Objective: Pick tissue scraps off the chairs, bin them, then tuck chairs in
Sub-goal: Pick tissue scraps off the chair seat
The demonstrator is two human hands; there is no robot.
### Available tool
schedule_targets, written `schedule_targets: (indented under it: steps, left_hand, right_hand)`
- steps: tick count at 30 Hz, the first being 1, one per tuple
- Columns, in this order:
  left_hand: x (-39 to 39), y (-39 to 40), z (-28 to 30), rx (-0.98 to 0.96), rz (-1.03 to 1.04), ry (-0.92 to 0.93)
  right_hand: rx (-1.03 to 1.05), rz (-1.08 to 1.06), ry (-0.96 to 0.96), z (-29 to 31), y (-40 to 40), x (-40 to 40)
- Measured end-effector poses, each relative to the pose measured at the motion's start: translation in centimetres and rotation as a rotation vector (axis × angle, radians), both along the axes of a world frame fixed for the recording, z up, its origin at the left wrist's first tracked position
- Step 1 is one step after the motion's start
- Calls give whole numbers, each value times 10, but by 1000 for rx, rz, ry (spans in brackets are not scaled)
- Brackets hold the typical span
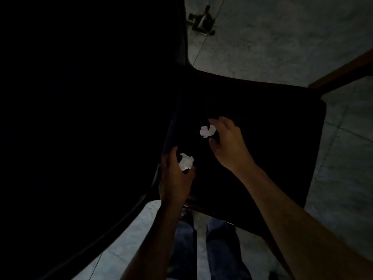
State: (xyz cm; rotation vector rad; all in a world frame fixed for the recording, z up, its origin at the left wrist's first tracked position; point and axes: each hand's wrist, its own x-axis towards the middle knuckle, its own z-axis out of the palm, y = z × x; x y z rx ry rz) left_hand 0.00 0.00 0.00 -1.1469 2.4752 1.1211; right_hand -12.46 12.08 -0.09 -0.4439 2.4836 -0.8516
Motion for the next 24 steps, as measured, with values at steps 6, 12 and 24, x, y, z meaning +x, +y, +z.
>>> schedule_targets:
  steps: [6,12,24]
  left_hand:
    - [-4,1,-9,21,-39,-36]
    - [-7,5,-18,27,-97,-23]
    - [-11,1,-33,75,-44,79]
  right_hand:
    - [49,43,58,-12,-7,-2]
    - [73,104,102,-22,-7,-1]
    - [26,1,37,-24,3,6]
